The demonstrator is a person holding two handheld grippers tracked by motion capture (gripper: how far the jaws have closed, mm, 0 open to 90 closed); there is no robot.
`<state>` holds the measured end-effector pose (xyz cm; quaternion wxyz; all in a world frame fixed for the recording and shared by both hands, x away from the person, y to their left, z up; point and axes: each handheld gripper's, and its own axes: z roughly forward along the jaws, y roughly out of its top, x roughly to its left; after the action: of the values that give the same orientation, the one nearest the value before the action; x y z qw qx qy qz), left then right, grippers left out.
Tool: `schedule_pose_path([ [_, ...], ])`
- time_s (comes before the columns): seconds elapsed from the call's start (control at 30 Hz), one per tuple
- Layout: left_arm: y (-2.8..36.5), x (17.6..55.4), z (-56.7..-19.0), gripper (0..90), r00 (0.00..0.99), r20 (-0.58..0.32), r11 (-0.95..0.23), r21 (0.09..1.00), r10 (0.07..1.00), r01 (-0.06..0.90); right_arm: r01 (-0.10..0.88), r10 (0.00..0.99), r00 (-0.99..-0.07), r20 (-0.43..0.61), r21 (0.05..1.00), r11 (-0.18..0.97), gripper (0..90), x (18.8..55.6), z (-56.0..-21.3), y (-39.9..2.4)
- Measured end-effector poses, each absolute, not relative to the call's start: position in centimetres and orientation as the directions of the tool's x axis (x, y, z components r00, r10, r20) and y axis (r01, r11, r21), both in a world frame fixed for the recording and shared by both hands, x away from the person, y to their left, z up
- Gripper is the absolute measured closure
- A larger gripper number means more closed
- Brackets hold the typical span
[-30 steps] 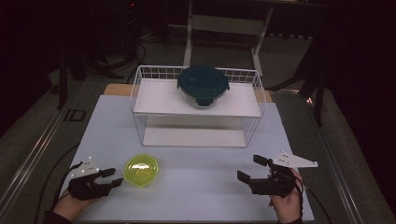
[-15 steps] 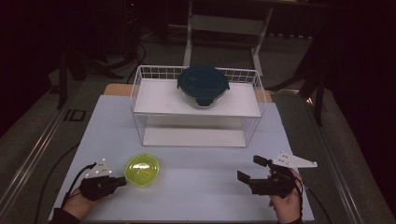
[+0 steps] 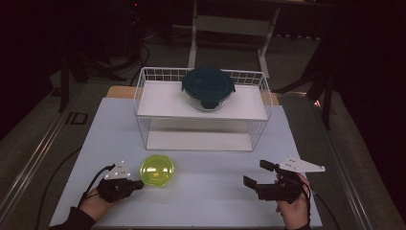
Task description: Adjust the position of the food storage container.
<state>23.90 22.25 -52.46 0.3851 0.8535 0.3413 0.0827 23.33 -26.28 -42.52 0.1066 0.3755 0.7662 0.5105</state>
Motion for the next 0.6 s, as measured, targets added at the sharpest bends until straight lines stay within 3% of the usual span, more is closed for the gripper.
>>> schedule_pose_path([
  [0.27,22.5,25.6,-52.6,88.9,0.72,-0.128,-0.448,0.704,0.683,0.551,0.467,0.683,-0.696,0.222,0.862,0.196,9.0,23.4,-42.5,-26.4],
  [0.6,19.9,25.3,-52.0,88.9,0.753,-0.121,-0.465,0.72,0.647,0.516,0.467,0.683,-0.696,0.224,0.863,0.194,9.0,23.4,-42.5,-26.4],
])
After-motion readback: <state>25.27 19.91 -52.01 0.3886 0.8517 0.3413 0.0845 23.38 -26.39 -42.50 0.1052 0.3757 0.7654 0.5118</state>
